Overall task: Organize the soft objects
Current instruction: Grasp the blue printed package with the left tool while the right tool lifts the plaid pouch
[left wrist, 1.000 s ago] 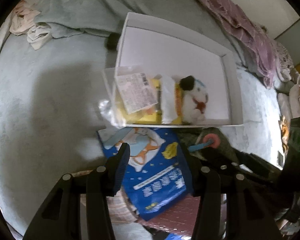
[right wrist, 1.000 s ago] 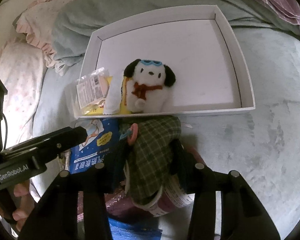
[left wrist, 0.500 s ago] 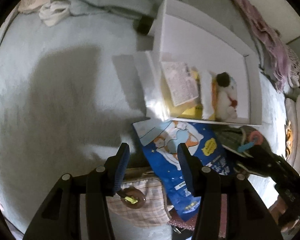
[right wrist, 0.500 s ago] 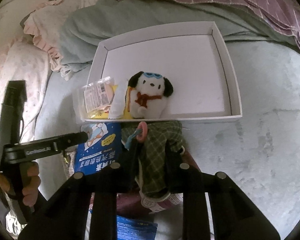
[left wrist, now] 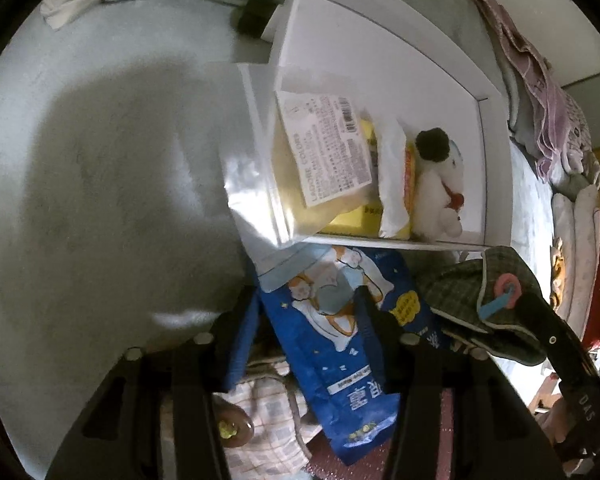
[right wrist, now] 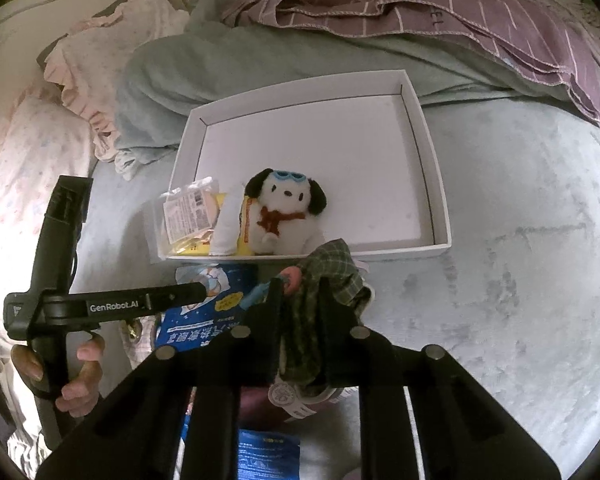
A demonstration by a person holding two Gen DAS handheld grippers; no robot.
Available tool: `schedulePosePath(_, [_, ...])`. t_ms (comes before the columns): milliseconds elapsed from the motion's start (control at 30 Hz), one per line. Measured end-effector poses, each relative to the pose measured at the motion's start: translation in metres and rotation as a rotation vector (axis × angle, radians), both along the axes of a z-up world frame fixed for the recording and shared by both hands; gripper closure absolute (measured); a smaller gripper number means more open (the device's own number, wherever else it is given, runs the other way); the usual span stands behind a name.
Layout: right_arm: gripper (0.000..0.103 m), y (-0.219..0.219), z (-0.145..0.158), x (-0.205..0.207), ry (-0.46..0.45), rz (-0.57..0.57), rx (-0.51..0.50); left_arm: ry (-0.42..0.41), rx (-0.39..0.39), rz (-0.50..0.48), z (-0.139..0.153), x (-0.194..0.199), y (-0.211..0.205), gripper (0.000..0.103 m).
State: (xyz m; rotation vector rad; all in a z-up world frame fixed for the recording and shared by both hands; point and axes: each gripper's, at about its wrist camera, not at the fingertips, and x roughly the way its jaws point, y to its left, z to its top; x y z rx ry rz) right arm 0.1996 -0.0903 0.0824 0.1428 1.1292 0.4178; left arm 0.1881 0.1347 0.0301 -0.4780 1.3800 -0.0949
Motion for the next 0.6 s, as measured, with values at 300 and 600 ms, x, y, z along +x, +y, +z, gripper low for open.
schedulePosePath(300, [0.093, -0.005, 0.003, 0.0, -0.006, -0.019, -0.001, -0.069, 0.035, -0.01, 0.021, -0.002, -0.018, 0.099])
schedulePosePath(600, [0.1, -0.016, 0.02, -0.008, -0.065, -0.046, 0.01, -0.189, 0.003, -0.026, 0.052, -0.012, -0.031, 0.102])
